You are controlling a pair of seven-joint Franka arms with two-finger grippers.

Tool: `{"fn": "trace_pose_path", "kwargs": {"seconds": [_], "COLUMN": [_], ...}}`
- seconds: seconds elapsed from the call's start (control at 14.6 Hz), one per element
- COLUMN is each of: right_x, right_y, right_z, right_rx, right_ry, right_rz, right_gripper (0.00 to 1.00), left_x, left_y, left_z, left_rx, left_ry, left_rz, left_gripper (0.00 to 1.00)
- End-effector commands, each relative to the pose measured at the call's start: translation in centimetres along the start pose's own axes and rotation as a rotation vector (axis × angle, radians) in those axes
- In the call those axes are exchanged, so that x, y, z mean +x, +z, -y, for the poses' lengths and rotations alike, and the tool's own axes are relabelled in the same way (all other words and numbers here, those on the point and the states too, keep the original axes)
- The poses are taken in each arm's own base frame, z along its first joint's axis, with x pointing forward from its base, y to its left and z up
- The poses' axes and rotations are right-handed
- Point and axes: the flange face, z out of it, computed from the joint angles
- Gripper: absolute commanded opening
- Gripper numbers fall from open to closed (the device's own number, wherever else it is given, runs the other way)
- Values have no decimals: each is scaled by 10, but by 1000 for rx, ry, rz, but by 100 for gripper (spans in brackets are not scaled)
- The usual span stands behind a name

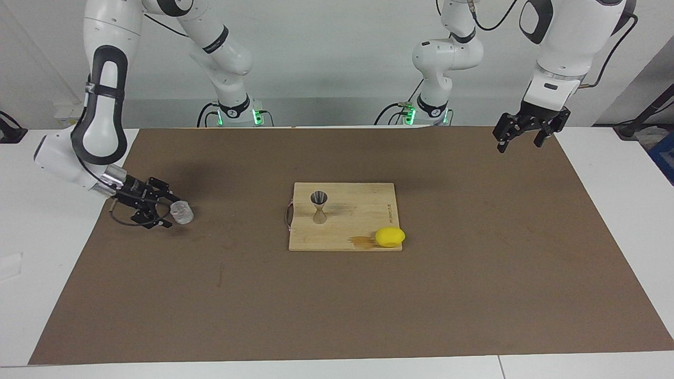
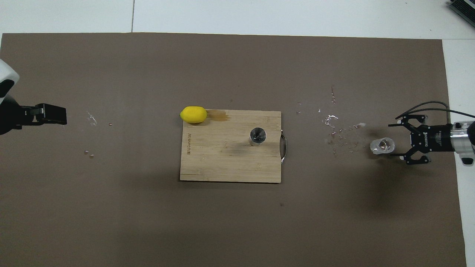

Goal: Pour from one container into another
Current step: 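Lower the glass cup onto the table and open the right gripper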

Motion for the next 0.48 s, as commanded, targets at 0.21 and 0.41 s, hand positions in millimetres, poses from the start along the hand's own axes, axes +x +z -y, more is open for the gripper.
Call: {"fn": "trace_pose_path", "kwargs": {"seconds": [0.21, 0.41], "right_x": [-65, -103], "right_y": [19, 46], "right_z": [4, 11], "right_rx": [-196, -312], "right_ry": [-219, -396], "right_rz": [-36, -51], "right_gripper": [100, 100], "left_x": [5, 10], "left_y": [-3, 2], "left_z": [-1, -6], "left_rx": [0, -5], "left_ry": [-12, -5], "left_rz": [-104, -118], "left_gripper": [100, 100]}}
